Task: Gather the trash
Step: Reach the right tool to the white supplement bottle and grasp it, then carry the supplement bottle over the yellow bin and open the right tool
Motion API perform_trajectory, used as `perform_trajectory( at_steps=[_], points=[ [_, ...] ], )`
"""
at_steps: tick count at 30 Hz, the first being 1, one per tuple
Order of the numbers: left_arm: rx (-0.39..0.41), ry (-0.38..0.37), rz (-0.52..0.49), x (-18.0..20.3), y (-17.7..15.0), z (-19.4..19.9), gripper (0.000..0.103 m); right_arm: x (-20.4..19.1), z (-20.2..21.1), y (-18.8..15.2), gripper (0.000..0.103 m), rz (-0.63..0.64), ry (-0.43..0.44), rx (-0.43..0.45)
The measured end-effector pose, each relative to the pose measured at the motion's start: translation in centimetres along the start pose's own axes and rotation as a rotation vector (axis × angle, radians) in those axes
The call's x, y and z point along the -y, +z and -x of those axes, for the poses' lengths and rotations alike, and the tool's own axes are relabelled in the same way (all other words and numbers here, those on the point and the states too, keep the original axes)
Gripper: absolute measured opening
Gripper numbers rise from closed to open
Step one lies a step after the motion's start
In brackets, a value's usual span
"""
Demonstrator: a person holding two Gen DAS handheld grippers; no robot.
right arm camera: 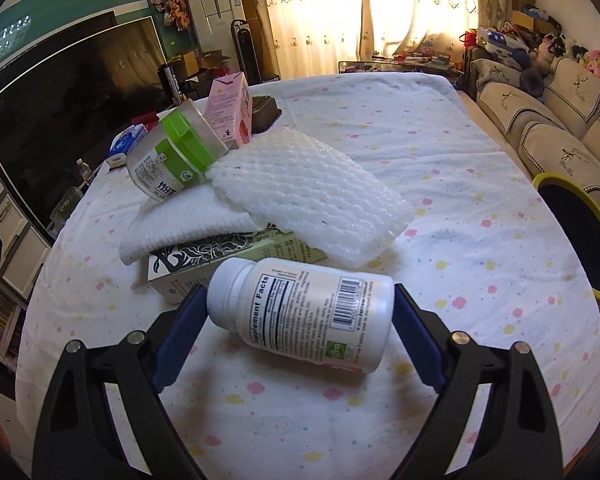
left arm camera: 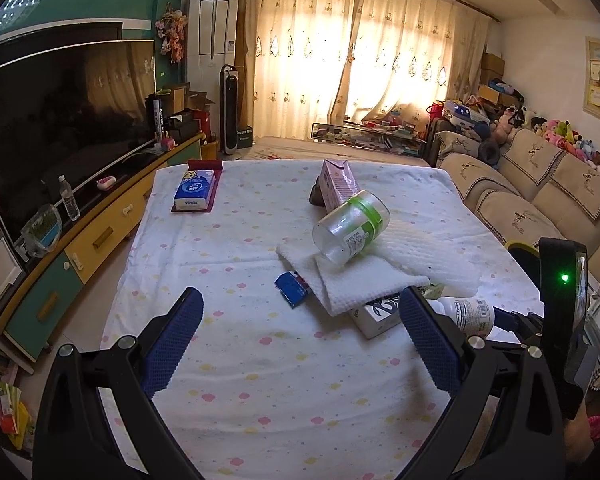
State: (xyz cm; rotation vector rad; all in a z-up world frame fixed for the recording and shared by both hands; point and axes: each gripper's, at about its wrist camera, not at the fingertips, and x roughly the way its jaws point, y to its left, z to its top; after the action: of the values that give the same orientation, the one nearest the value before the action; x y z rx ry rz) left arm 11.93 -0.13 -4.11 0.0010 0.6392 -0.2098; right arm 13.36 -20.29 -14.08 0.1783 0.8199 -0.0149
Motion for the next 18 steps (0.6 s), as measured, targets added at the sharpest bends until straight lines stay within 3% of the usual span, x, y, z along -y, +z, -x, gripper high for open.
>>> perform_trajectory(
  at_steps=[14,18],
  points=[
    [-0.006,-0.002,-0.022,1.2,0.2,-0.2,0.097,3.5,3.5,-1.1,0.085,0.061,0.086,-0.019],
    [-0.016,-0.008,-0.03,1.9,0.2,-0.5,0.097,4.9,4.0,-1.1,0.085,0.074,0.054,0.0]
  ],
)
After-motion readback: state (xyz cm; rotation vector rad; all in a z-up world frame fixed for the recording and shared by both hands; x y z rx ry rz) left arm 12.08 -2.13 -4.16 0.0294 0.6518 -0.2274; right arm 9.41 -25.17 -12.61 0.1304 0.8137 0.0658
